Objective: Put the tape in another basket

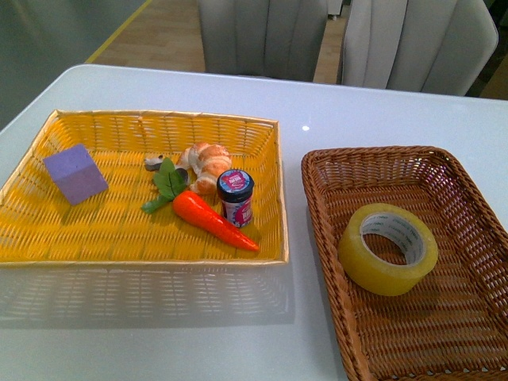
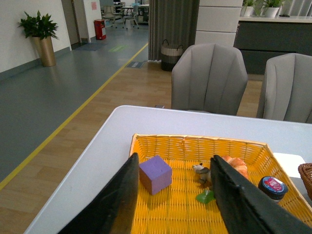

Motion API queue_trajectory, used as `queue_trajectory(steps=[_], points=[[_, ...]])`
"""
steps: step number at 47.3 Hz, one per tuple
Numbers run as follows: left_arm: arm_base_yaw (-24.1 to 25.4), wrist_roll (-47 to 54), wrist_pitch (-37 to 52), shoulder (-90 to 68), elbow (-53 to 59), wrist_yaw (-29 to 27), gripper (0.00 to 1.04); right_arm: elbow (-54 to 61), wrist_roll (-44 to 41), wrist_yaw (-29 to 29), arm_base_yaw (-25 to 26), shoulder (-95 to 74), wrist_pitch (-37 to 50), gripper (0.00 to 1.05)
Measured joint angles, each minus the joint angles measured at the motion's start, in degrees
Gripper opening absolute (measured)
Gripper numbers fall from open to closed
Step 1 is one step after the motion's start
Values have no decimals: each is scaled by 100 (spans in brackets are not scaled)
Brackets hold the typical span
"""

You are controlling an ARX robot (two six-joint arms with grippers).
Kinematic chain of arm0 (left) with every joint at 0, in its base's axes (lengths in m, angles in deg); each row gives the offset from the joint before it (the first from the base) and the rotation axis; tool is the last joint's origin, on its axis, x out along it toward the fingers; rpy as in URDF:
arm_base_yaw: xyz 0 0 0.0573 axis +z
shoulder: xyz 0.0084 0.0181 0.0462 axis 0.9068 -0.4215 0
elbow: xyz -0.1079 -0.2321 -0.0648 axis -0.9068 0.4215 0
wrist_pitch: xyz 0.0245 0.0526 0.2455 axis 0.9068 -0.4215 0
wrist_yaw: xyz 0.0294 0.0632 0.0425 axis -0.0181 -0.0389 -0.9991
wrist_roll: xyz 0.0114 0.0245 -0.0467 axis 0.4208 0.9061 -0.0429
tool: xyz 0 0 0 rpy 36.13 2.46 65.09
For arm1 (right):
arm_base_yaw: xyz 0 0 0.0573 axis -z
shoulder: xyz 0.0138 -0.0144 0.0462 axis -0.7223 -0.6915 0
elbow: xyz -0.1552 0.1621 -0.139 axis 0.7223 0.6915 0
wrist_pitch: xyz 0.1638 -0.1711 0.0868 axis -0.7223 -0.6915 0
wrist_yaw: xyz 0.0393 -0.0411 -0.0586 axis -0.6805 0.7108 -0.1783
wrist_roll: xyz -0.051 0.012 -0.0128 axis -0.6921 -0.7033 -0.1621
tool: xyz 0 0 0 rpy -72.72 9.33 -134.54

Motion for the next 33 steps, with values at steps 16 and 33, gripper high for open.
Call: queue_trajectory(steps=[16, 33], points=[[0, 11, 0, 0, 0, 0, 96, 0, 0, 0, 0, 0, 0, 96], [0, 11, 0, 0, 0, 0, 96, 0, 0, 0, 0, 0, 0, 96]])
